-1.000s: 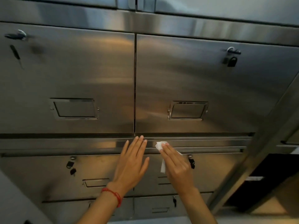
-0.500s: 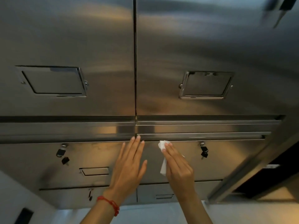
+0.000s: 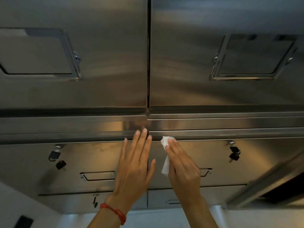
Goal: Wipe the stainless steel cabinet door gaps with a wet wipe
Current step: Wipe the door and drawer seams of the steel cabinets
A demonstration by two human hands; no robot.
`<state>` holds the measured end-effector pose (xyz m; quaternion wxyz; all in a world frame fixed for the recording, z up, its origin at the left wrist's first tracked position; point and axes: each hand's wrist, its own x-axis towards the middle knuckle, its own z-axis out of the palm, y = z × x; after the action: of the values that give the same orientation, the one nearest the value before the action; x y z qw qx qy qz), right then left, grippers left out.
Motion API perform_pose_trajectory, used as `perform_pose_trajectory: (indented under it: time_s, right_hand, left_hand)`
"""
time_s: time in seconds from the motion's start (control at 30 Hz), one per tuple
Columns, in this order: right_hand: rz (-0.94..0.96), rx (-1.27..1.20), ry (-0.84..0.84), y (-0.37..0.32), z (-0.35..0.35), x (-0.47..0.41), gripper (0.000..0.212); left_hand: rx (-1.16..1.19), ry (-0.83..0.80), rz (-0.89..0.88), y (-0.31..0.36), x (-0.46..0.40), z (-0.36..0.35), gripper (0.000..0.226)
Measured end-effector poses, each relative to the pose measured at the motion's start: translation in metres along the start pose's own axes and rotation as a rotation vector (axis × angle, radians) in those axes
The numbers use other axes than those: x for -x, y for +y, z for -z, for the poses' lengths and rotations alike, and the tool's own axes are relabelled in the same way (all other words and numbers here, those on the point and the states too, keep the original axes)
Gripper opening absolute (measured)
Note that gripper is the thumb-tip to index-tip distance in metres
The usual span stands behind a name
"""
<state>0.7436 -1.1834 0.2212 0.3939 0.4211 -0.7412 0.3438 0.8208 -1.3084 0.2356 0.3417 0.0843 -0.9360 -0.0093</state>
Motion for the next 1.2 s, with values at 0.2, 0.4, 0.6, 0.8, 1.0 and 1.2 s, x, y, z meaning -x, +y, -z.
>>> perform_pose_trajectory:
  time_s: [0.2, 0.4, 0.6, 0.8, 1.0, 1.2]
  right_hand:
    - [-0.010, -0.028, 0.096, -0.002, -0.020, -0.003, 0.030]
    - [0.033, -0.011, 0.150, -0.001, -0.033, -0.006, 0.023]
    - [0.103, 0.015, 0.181, 0.000, -0.052, -0.008, 0.019]
    - [0.120, 0.060, 0.228, 0.000, -0.064, -0.007, 0.018]
    - [0.165, 0.053, 0.213, 0.006, -0.061, -0.010, 0.017]
    - [0.134, 0.089, 0.224, 0.013, -0.058, -0.007, 0.023]
  left_hand:
    - [-0.104, 0.110, -0.018, -0.010, -0.005, -0.016, 0.057]
    - [-0.171, 0.215, -0.029, -0.019, -0.013, -0.032, 0.060]
    - [-0.195, 0.265, -0.030, -0.034, -0.017, -0.046, 0.066]
    - [-0.233, 0.291, -0.094, -0.045, -0.019, -0.054, 0.071]
    - [-0.224, 0.292, -0.085, -0.044, -0.020, -0.057, 0.072]
    - [-0.223, 0.281, -0.085, -0.044, -0.020, -0.056, 0.070]
